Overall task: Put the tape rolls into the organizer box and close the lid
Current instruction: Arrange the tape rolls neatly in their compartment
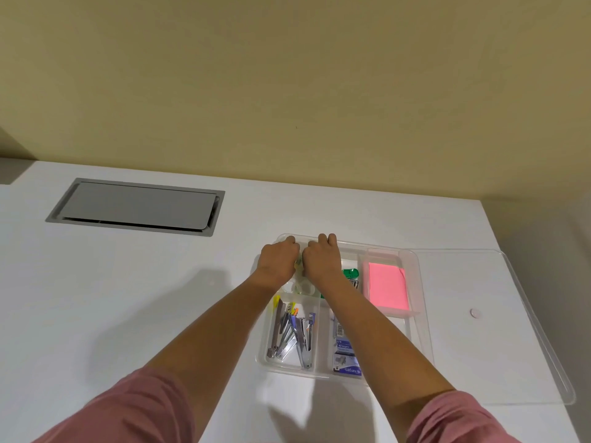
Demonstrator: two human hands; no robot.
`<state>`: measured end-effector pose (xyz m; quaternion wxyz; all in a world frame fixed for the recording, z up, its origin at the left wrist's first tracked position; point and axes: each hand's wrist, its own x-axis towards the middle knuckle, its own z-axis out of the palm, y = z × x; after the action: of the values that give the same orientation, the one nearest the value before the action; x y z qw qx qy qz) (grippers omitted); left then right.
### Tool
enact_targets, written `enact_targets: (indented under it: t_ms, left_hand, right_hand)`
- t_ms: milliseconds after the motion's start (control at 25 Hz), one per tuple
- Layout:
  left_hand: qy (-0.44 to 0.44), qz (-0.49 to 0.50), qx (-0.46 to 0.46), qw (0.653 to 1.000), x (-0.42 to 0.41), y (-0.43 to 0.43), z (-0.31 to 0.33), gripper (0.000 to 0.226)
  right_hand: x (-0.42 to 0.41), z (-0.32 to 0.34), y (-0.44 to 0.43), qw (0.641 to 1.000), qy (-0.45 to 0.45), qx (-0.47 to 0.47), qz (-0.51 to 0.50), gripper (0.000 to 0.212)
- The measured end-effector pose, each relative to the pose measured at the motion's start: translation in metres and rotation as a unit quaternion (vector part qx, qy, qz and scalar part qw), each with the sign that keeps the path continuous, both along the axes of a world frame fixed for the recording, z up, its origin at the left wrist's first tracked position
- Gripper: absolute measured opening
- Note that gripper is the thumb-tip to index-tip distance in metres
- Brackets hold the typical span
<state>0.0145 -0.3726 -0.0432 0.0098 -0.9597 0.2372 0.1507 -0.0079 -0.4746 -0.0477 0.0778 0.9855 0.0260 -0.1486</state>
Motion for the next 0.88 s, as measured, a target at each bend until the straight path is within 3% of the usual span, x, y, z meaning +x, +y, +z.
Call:
enact_targets:
  t_ms: [440, 880]
  left_hand:
    - [-0.001, 0.002, 0.022, 1.0, 0.0, -0.003, 0.001, 0.021]
    - [-0.005, 0.028, -0.08, 0.996, -0.017, 0.01, -0.004, 0.056]
  right_hand:
    - [-0.007, 0.023, -0.001, 0.997, -0.028, -0.043, 0.057, 0.019]
    - [-0.017, 0.011, -0.019, 0.997, -0.042, 0.054, 0.023, 0.033]
